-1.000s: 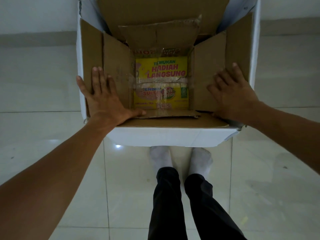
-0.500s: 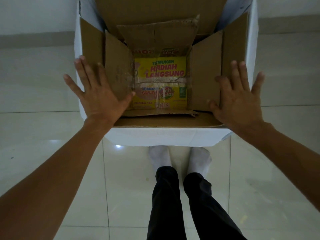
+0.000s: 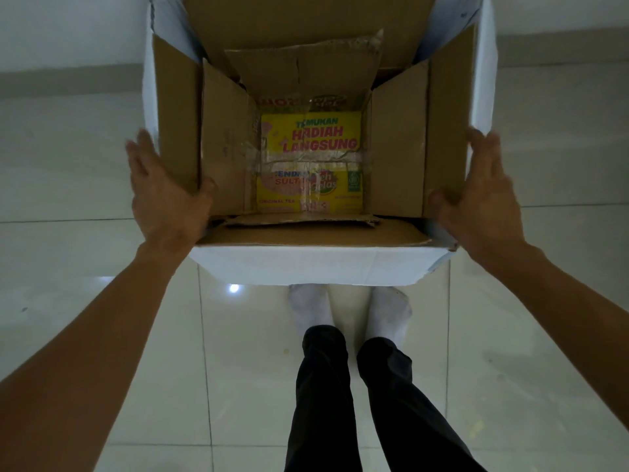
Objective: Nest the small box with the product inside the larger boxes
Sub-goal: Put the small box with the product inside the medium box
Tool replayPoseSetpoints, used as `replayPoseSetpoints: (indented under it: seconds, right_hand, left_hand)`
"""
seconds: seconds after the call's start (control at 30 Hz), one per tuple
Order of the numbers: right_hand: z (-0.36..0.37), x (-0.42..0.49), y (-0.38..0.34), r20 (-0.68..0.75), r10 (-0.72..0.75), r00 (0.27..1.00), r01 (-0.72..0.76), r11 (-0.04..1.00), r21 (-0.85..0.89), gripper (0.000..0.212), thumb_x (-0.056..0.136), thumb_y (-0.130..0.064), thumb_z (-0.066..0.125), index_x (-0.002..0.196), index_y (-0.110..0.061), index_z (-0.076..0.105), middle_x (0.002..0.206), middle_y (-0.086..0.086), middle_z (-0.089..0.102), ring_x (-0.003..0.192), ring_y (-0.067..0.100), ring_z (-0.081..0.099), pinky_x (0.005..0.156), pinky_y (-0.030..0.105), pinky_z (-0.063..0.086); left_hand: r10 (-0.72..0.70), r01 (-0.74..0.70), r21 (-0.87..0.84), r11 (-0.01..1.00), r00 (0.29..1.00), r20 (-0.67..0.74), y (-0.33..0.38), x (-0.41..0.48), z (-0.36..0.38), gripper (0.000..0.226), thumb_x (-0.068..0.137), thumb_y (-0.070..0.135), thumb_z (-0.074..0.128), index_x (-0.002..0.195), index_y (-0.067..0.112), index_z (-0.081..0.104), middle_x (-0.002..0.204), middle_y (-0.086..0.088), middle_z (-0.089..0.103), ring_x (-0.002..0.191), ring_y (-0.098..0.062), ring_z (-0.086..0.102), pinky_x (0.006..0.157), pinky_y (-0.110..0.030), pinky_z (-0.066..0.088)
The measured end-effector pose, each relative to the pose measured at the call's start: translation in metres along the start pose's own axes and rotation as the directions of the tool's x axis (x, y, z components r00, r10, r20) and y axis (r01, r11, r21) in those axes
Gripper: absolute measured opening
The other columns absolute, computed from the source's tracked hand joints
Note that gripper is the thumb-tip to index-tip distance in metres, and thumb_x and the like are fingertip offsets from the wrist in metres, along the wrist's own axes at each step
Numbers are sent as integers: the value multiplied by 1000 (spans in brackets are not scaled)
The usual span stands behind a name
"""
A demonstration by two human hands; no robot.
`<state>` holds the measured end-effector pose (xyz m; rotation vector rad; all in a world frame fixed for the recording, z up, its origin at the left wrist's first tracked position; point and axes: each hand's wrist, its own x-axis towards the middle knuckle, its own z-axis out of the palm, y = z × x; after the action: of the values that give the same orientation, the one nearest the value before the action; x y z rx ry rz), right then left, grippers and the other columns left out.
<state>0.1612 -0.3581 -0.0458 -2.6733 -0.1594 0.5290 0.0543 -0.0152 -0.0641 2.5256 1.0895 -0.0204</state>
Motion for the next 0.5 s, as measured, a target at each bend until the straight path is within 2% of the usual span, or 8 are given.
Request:
replayPoseSetpoints:
  seconds: [0.03, 0.07, 0.13, 0.17, 0.23, 0.33, 0.5]
  right_hand:
    - [-2, 0, 2, 28, 67, 997, -70, 991, 118, 78, 86, -17, 60, 148, -22, 13, 146, 18, 38, 117, 39, 52, 91, 45, 47]
    - [-4, -1, 4, 51, 107, 993, -114, 977, 181, 74, 88, -17, 58, 148, -21, 14, 135, 20, 50, 104, 38, 59, 83, 41, 50]
    - [-3, -3, 6, 74, 130, 989, -143, 969, 200, 65, 91, -17, 55, 146, -18, 20, 116, 23, 61, 90, 39, 62, 78, 44, 53]
    - [-1, -3, 7, 75, 132, 988, -144, 970, 196, 60, 92, -16, 53, 144, -15, 23, 110, 24, 63, 87, 39, 63, 77, 46, 54]
    - [4, -3, 8, 63, 139, 988, -149, 972, 181, 52, 93, -13, 51, 140, -9, 31, 107, 26, 64, 86, 40, 63, 76, 47, 54]
    - [3, 0, 14, 39, 138, 990, -143, 973, 182, 43, 92, -8, 49, 133, -1, 37, 104, 28, 63, 87, 41, 62, 72, 44, 54]
    - [-5, -9, 40, 38, 117, 992, -122, 975, 184, 42, 93, -7, 48, 133, -1, 38, 105, 26, 63, 85, 38, 62, 68, 37, 51]
  left_hand:
    - [-82, 82, -49, 995, 997, 4, -3, -2, 0, 88, 77, 35, 67, 146, 15, 16, 148, -16, 34, 131, -34, 38, 99, -48, 39]
    - [-155, 155, -74, 985, 988, 5, -5, -4, 0, 80, 79, 32, 65, 144, 13, 23, 138, -17, 47, 122, -35, 47, 94, -43, 42]
    - [-209, 208, -58, 976, 978, -9, -6, -8, 1, 51, 82, 24, 59, 128, 5, 45, 118, -23, 60, 105, -39, 57, 80, -36, 44]
    - [-202, 202, -49, 978, 979, -13, -6, -10, 2, 40, 84, 21, 57, 118, 1, 52, 112, -25, 62, 101, -40, 58, 76, -34, 43]
    - [-191, 190, -51, 980, 982, -9, -4, -13, 4, 32, 86, 19, 56, 108, -3, 57, 108, -27, 63, 99, -40, 58, 73, -33, 43]
    - [-194, 194, -43, 980, 981, -7, 2, -22, 7, 31, 86, 19, 57, 107, -4, 59, 107, -27, 63, 99, -41, 58, 74, -34, 44]
    - [-221, 221, -70, 973, 975, 11, 15, -55, 13, 32, 87, 21, 57, 109, -2, 58, 109, -26, 63, 100, -40, 58, 74, -33, 43]
